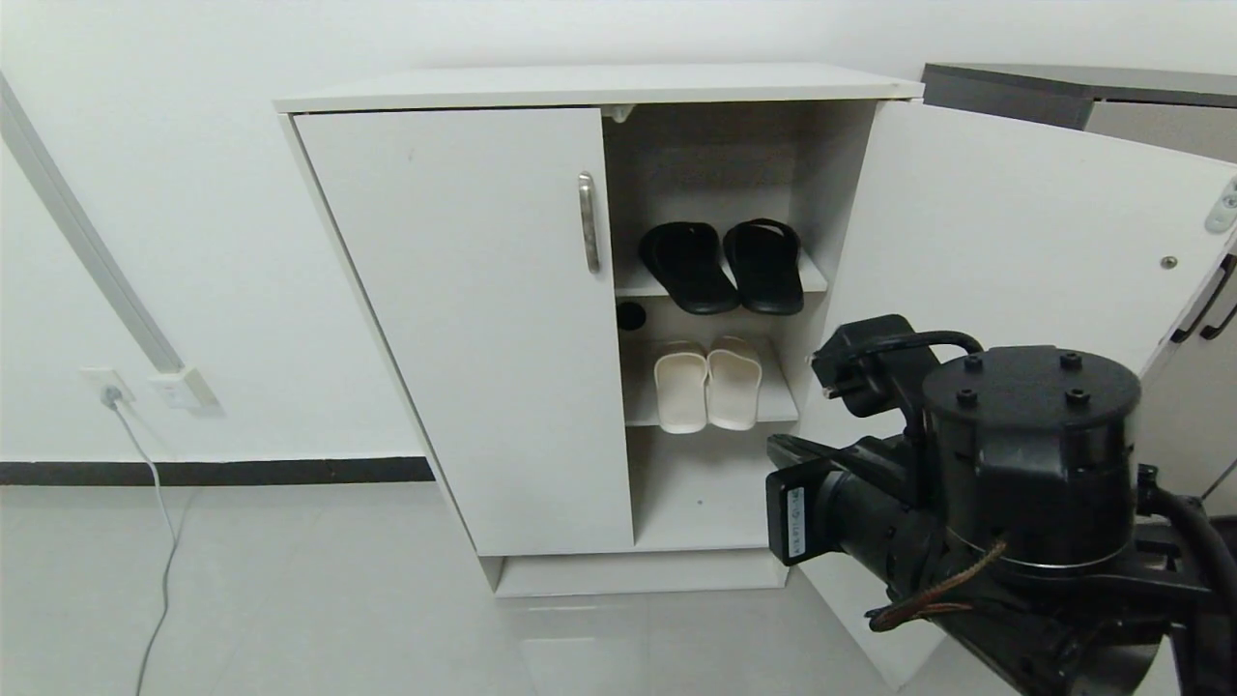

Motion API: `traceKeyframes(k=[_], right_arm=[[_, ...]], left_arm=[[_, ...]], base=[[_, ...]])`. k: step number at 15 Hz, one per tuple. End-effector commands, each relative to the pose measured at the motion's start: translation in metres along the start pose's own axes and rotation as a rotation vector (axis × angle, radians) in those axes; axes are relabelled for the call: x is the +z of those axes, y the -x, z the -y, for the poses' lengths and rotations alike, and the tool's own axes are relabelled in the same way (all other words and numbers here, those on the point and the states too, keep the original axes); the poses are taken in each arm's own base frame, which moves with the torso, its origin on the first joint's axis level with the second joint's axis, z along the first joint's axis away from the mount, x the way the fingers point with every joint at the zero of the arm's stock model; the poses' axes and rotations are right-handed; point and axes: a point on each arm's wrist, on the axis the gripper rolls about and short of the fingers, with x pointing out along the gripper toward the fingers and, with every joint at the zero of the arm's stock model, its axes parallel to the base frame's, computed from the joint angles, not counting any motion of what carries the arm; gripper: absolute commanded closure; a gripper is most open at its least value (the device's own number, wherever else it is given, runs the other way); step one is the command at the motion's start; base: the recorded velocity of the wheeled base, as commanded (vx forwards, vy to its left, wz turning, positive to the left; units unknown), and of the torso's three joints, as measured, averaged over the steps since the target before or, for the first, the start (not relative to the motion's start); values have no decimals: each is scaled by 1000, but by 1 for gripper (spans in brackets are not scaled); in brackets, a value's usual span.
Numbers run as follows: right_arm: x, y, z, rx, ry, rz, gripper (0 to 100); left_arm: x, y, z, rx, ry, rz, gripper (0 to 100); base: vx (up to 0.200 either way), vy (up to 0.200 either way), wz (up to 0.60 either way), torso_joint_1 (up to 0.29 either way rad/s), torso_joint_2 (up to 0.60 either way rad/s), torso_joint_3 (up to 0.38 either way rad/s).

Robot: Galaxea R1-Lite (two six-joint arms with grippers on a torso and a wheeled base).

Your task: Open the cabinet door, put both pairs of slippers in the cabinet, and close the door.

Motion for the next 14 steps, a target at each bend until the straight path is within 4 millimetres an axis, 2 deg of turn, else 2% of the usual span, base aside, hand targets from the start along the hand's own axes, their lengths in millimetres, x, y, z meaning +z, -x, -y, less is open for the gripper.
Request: traceKeyframes(k=[1, 14], right_arm=[[-2, -2, -1, -3, 4, -7, 100], [-5, -6, -1, -9, 16, -8, 100]], left_arm=[[0, 0, 0, 0, 0, -2, 100], [0, 0, 0, 2, 0, -2, 100]], base=[[0, 0, 0, 0, 0, 0], [0, 0, 0, 0, 0, 0]])
